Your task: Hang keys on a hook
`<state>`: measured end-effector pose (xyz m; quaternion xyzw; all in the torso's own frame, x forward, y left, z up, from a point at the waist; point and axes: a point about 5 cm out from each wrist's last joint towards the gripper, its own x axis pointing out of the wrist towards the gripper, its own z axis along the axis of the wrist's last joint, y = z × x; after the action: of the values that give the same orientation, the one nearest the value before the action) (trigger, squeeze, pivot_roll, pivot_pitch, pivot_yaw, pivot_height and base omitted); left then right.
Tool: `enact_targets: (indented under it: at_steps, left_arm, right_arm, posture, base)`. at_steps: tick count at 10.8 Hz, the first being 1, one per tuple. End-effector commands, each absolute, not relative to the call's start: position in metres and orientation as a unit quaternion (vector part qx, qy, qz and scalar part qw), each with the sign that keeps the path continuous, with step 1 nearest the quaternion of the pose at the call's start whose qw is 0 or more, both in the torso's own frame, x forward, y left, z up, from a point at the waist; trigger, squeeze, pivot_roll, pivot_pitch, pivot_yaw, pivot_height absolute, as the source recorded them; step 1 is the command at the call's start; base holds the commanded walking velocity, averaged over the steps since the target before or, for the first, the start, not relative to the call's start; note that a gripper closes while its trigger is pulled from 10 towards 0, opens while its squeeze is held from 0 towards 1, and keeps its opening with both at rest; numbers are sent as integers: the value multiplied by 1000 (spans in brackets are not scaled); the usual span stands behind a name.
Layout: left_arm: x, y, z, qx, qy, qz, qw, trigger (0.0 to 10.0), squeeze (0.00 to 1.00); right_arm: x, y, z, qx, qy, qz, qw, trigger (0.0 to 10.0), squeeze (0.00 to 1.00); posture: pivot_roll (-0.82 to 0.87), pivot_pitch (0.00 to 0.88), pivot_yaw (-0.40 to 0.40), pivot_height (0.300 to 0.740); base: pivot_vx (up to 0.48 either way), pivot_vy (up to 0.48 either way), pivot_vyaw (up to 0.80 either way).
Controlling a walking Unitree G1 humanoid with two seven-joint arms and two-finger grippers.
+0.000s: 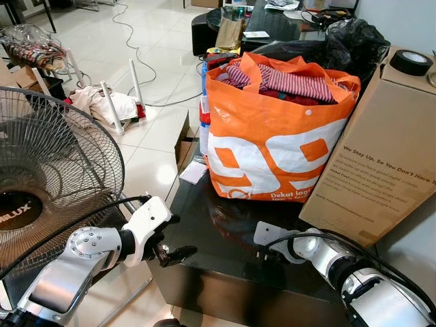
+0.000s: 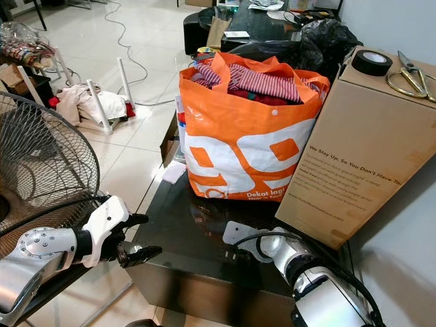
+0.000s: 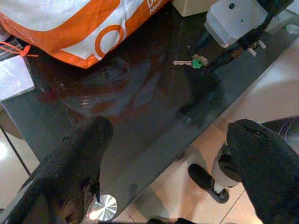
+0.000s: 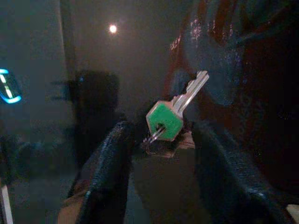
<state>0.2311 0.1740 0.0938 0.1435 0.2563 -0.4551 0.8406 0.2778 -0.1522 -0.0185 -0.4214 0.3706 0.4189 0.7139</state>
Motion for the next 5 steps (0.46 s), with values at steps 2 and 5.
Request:
enact_targets:
  at_steps: [2,5]
  left_arm:
    - [231,174,93,147,258,-456,839,10000,478]
    - [234,173,93,147,255,-458,839,10000,475]
  right_arm:
    - [268,-171,-26,-429,402,411,697,3176,0]
    - [270,-169,-21,-374,382,427,729,10000,0]
  posture:
    - [9,0,-32,740]
    - [2,0,-32,740]
  base:
    - [0,0,0]
    - [0,0,0]
